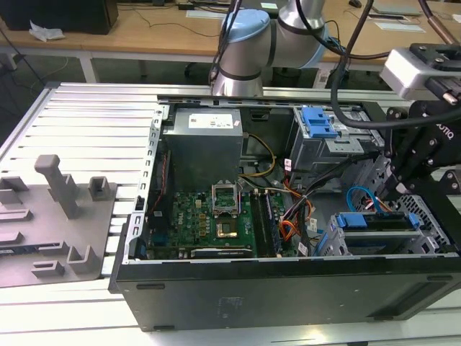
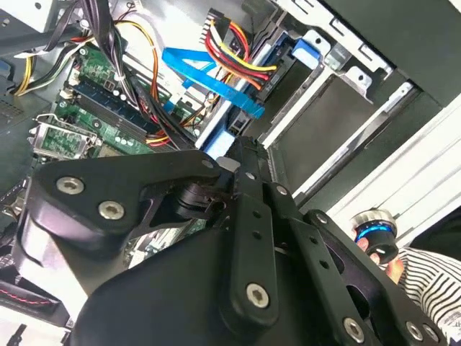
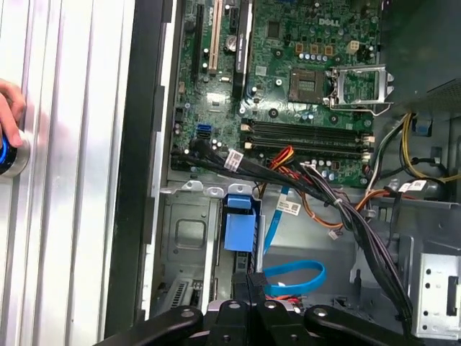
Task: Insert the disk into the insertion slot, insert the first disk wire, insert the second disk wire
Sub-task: 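Insert the second disk wire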
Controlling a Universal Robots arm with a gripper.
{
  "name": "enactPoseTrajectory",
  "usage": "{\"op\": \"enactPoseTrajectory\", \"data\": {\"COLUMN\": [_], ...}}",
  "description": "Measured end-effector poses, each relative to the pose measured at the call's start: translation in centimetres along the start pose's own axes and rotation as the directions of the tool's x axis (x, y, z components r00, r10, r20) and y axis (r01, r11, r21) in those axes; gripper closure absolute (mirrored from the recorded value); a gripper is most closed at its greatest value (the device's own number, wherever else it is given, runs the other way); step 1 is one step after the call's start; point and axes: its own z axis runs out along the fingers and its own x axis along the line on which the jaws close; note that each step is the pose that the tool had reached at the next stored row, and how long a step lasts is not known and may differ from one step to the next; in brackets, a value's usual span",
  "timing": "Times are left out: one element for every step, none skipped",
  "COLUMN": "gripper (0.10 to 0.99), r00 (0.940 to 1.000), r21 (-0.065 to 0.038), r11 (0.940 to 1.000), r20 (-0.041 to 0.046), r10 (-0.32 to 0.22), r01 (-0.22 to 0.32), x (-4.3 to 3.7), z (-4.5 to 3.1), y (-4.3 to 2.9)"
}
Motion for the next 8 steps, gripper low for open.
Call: {"op": "enactPoseTrajectory", "data": {"gripper": [0.980,0.980,0.980,0.980,0.980,0.980,0.980,0.980], "r00": [1.0000,1.0000,1.0000,1.0000,1.0000,1.0000,1.0000,1.0000], "r21": [0.001,0.001,0.001,0.001,0.001,0.001,0.001,0.001], "r11": [1.0000,1.0000,1.0000,1.0000,1.0000,1.0000,1.0000,1.0000], "r20": [0.0000,-0.0001,-0.0001,-0.0001,-0.0001,-0.0001,-0.0001,-0.0001], "r10": [0.000,0.000,0.000,0.000,0.000,0.000,0.000,0.000], "r01": [0.000,0.000,0.000,0.000,0.000,0.000,0.000,0.000], "x": [0.00,0.00,-0.01,-0.01,-0.01,-0.01,-0.01,-0.01], "z": [0.00,0.00,-0.01,-0.01,0.00,-0.01,-0.01,0.00], "y": [0.16,0.16,0.16,0.16,0.16,0.17,0.17,0.17]}}
